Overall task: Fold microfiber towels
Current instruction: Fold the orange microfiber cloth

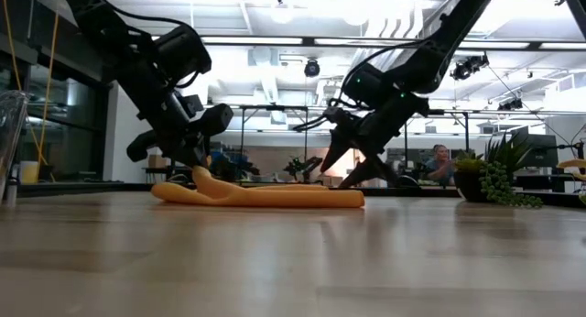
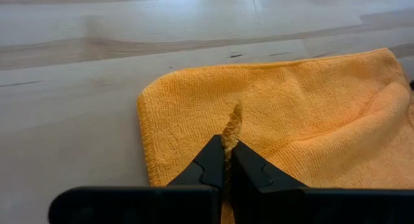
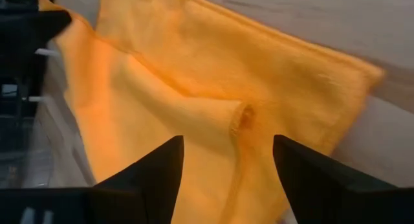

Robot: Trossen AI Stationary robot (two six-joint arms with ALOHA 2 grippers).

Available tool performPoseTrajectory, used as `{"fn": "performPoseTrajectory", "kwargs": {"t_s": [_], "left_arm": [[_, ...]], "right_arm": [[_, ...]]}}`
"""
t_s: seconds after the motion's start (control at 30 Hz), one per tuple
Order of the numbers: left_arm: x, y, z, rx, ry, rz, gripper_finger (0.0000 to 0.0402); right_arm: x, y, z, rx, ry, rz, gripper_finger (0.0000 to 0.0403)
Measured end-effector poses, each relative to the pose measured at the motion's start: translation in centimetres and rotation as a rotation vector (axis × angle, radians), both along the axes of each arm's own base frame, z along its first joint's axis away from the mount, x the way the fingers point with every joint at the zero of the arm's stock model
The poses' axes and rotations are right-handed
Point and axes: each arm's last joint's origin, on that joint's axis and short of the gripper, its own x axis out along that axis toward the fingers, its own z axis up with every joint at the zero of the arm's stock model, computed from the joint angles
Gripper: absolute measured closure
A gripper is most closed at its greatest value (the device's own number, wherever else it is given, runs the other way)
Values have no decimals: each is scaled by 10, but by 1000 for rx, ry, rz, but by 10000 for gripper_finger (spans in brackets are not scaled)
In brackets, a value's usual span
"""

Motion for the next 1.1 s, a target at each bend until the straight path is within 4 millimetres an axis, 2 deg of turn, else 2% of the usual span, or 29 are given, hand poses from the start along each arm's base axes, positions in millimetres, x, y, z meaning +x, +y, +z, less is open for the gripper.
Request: {"fn": "performPoseTrajectory", "kwargs": {"t_s": [0.37,0.57,0.73,0.9,1.0,1.1], "left_arm": [[0,0,0,0,-1,1,401],[0,0,0,-1,-2,2,401],[0,0,0,-1,-2,2,401],[0,0,0,0,-2,1,401],[0,0,0,-1,-2,1,401],[0,0,0,-1,-2,1,401]], "right_arm": [[12,4,-14,-21,-7,-70,171],[21,8,-14,0,-76,-88,171],[23,15,-16,17,-55,-74,171],[26,14,-12,14,-100,-97,172],[29,13,-9,13,-137,-122,184],[29,13,-9,19,-141,-128,221]]}}
